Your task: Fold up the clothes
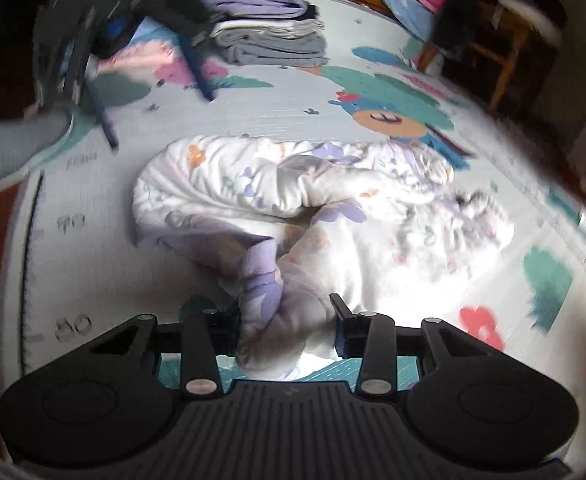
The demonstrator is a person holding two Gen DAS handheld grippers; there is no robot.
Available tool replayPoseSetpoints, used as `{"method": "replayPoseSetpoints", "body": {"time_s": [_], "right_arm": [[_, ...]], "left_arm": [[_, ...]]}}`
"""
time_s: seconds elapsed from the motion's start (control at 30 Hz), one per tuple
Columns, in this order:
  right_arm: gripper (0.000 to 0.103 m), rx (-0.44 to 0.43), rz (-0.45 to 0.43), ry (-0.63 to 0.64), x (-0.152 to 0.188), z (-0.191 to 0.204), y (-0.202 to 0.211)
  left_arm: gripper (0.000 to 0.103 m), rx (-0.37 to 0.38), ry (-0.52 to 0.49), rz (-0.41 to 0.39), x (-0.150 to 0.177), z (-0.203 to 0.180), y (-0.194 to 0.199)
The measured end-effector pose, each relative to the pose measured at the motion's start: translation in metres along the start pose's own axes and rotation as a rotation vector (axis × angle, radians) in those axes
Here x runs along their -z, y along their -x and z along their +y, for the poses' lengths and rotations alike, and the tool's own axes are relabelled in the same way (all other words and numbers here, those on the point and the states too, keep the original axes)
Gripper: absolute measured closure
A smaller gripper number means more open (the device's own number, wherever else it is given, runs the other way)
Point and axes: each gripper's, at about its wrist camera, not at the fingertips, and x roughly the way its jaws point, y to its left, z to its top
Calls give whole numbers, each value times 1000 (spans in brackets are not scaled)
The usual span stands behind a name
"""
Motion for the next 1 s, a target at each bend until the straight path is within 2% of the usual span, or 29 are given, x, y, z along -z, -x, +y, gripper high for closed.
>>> {"method": "replayPoseSetpoints", "body": {"time_s": [0.07, 0.13, 0.17, 0.23, 0.3, 0.37, 0.47, 0.63, 0.83, 0.93, 1.0], "right_arm": [[61, -20, -2, -64, 2, -8, 2], [61, -28, 6, -68, 4, -8, 2], [61, -31, 9, -66, 3, -7, 2], [61, -35, 14, -74, 1, -7, -1], [61, -37, 17, -80, 1, -6, -4], [61, -39, 21, -76, 2, -6, -5], [61, -39, 25, -72, 2, -5, -6], [61, -33, 24, -72, 3, -3, -7], [61, -32, 30, -63, 3, -1, -8], [61, -28, 33, -50, 2, 1, -9], [61, -27, 36, -40, 2, 1, -8]], "left_arm": [[33, -34, -119, 16, 15, -16, -7], [32, -42, -213, 11, 24, -25, -12], [32, -42, -240, 4, 27, -27, -14], [31, -46, -228, -18, 26, -26, -14], [28, -108, -292, -63, 26, -34, -13], [24, -167, -440, -86, 31, -49, -15], [24, -129, -335, -72, 28, -43, -19], [24, -128, -220, -61, 25, -38, -31], [25, -60, -150, -73, 24, -36, -37], [27, 0, -140, -54, 21, -28, -40], [30, 59, -174, -20, 15, -22, -42]]}}
